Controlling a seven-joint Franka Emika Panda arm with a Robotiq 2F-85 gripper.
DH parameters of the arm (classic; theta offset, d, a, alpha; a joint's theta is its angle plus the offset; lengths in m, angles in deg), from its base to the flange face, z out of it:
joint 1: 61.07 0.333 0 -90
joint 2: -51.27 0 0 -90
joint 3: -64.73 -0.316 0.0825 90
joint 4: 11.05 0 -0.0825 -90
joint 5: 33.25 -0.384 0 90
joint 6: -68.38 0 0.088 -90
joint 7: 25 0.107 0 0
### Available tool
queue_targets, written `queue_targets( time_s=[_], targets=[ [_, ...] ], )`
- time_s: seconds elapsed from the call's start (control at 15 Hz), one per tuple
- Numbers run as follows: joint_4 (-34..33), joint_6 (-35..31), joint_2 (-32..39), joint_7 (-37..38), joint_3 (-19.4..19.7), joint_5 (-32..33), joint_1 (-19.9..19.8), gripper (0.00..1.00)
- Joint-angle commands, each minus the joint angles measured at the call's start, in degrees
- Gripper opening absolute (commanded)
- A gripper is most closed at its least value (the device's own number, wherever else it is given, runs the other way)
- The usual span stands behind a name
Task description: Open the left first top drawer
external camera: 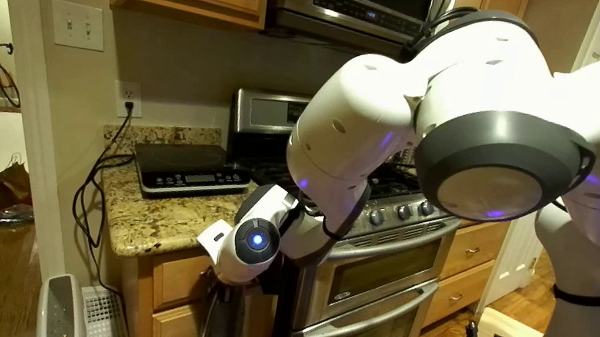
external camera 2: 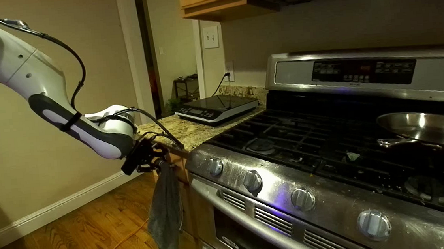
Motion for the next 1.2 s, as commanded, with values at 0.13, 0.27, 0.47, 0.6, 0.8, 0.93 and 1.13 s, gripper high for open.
queue_targets(
  time_s=[0.13,0.27,0.47,0.6,0.8,0.93,1.13],
  targets=[
    [-0.38,-2.93,1.46,3.38,2.0,2.54,1.05,0.13],
    [0.75,-3.14,1.07,4.1,2.18,3.1,2.08,0.13],
    [3.04,-3.76,0.22,6.14,2.63,5.32,4.29,0.13],
    [4.22,-4.06,-0.32,8.06,3.23,7.78,5.9,0.13],
    [5.22,-3.32,-1.06,12.07,3.71,12.94,7.77,0.13],
    [5.74,-2.79,-1.66,15.07,3.47,16.73,8.61,0.12],
    [5.39,-1.55,-2.41,20.09,2.79,22.45,8.69,0.11]
  ],
)
